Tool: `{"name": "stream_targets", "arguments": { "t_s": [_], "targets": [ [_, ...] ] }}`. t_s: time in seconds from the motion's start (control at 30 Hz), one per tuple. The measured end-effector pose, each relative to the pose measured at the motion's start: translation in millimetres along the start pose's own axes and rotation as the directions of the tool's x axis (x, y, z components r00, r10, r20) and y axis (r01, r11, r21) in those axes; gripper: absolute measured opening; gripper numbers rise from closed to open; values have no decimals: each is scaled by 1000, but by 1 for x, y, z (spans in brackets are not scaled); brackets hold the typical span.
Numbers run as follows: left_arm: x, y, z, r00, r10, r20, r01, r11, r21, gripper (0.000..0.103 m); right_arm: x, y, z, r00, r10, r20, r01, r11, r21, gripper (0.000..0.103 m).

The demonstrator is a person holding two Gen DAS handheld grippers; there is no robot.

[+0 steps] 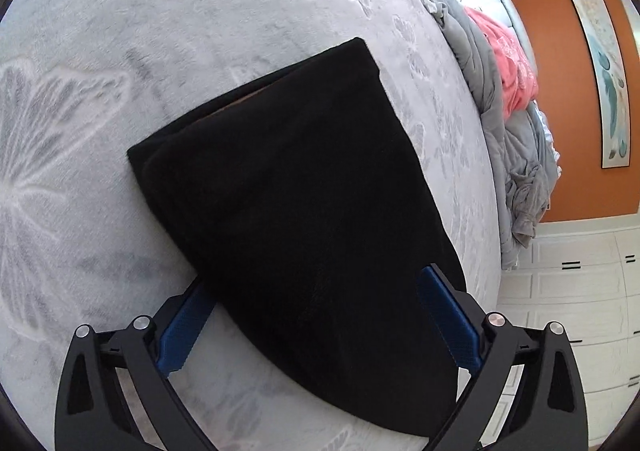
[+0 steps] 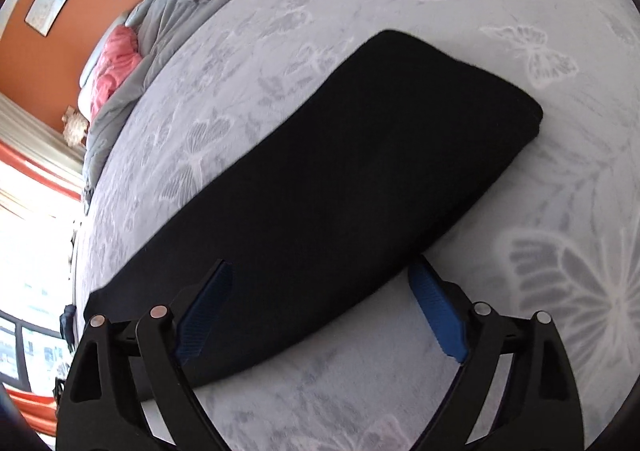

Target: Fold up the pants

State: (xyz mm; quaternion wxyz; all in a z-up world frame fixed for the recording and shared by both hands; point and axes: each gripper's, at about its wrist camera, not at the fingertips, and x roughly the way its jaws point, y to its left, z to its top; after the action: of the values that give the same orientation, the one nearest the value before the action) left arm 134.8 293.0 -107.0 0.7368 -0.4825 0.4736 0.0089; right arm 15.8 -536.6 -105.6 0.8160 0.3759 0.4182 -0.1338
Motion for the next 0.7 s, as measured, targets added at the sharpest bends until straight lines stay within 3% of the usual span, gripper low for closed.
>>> {"name": "stream_targets", "arguments": {
  "t_s": [0.07, 0.1, 0.13, 0.17, 0.23, 0.37, 0.43, 0.5, 0.57, 0.67, 0.7],
  "targets": [
    [1, -2, 3, 999, 29, 40, -28, 999, -17, 78, 9, -1, 9, 999, 11, 38, -12, 999, 33, 88],
    [1, -3, 3, 997, 59, 53, -58, 998, -21, 51, 10, 0, 12, 998, 8, 67, -10, 999, 35, 65],
    [0, -5, 2, 995, 82, 60, -81, 996, -20, 15, 13, 5, 16, 997, -27, 71, 26, 1000, 8, 36],
    [0, -3, 4, 998, 43, 43, -42, 999, -33, 15, 16, 7, 20, 998, -32, 57, 33, 999, -7, 12],
    [-14, -10, 8, 999, -17, 45, 20, 998, -61, 13, 0, 11, 26, 996, 26, 80, -28, 999, 23, 11],
    [-64, -27, 4, 992, -123, 13, 123, 992, 8, 13, -75, 40, 32, 975, 185, 120, -176, 981, -82, 11],
    [-83, -25, 0, 990, -144, -7, 144, 989, 15, 13, -102, 47, 26, 974, 198, 114, -180, 972, -152, 11],
    [-94, -18, 1, 999, -51, 12, 50, 997, 64, 13, -104, 41, 19, 986, 146, 77, -130, 975, -180, 11],
    [-85, 8, 2, 998, 60, -29, -59, 998, 37, 13, -80, 14, 6, 997, 72, -31, -76, 984, -162, 12],
    [-53, 57, -3, 978, 132, -163, -143, 988, -63, 17, -35, -35, -29, 988, -27, -153, 7, 991, -131, 15],
    [-51, 64, -7, 977, 131, -166, -145, 987, -71, 19, -30, -46, -35, 988, 2, -154, -18, 995, -100, 16]
  ]
}}
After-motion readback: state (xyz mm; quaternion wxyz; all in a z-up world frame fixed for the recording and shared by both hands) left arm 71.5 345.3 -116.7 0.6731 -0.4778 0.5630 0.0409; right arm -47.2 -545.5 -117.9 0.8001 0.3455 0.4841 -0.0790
